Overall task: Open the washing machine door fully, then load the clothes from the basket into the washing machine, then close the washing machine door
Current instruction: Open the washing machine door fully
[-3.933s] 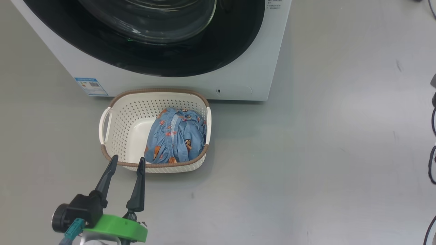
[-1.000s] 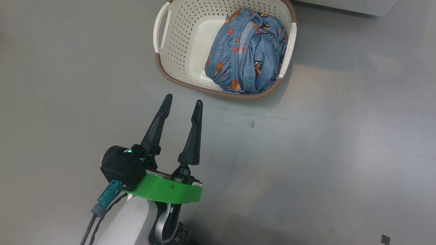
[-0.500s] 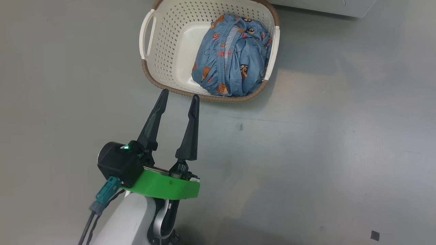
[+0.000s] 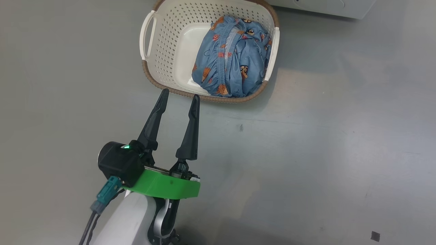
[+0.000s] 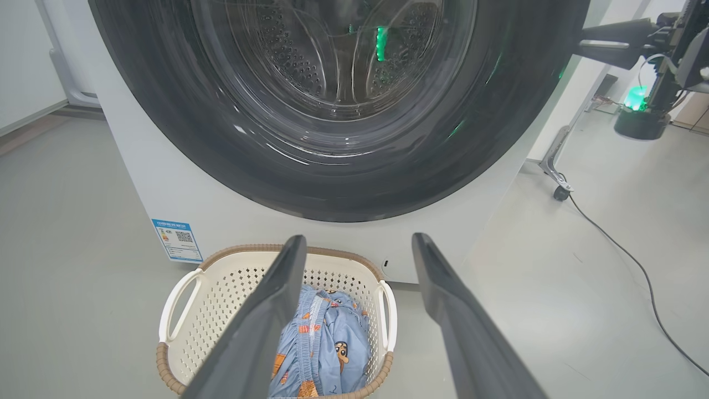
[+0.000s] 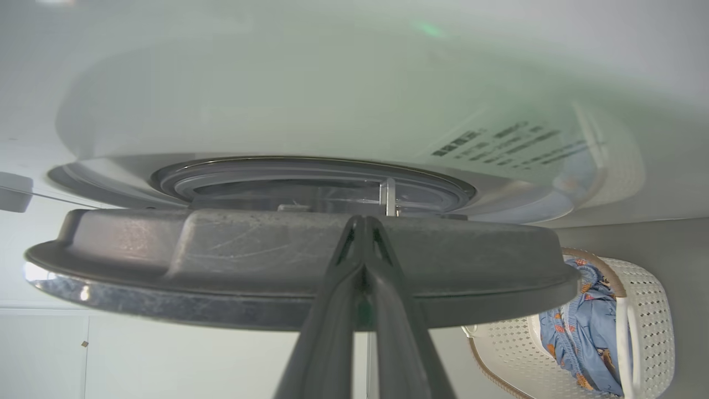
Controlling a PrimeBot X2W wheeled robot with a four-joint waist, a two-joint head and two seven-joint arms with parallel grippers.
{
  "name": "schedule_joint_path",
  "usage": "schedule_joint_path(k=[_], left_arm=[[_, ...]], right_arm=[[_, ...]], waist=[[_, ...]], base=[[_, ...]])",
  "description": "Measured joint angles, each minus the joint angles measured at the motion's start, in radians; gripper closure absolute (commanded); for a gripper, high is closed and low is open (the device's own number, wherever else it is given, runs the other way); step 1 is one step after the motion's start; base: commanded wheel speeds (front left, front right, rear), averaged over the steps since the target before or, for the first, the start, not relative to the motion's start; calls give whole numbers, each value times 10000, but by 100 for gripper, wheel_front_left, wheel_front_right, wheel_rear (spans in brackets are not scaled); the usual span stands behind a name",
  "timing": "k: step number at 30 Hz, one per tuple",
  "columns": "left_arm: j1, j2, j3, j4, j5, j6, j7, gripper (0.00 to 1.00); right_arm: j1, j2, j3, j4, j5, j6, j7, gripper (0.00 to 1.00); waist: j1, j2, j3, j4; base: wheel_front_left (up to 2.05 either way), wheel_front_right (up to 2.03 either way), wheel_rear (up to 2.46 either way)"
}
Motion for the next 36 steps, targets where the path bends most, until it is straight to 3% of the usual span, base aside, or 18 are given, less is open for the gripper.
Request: schedule_joint_path(k=[21, 29, 36], left_arm=[[8, 0, -82, -111, -4, 33, 0, 0], [6, 0, -82, -165, -2, 35, 0, 0], [2, 0, -40, -136, 15, 40, 0, 0]], right_arm=[[-196, -21, 167, 23, -109, -125, -81, 100], [-197, 102, 416, -2, 98, -115, 500, 100], [52, 221, 642, -42, 489, 107, 1197, 100]], waist=[[0, 0, 67, 400], [0, 0, 44, 410], [0, 0, -102, 299]], base=[[0, 0, 0], [0, 0, 0], [0, 0, 0]])
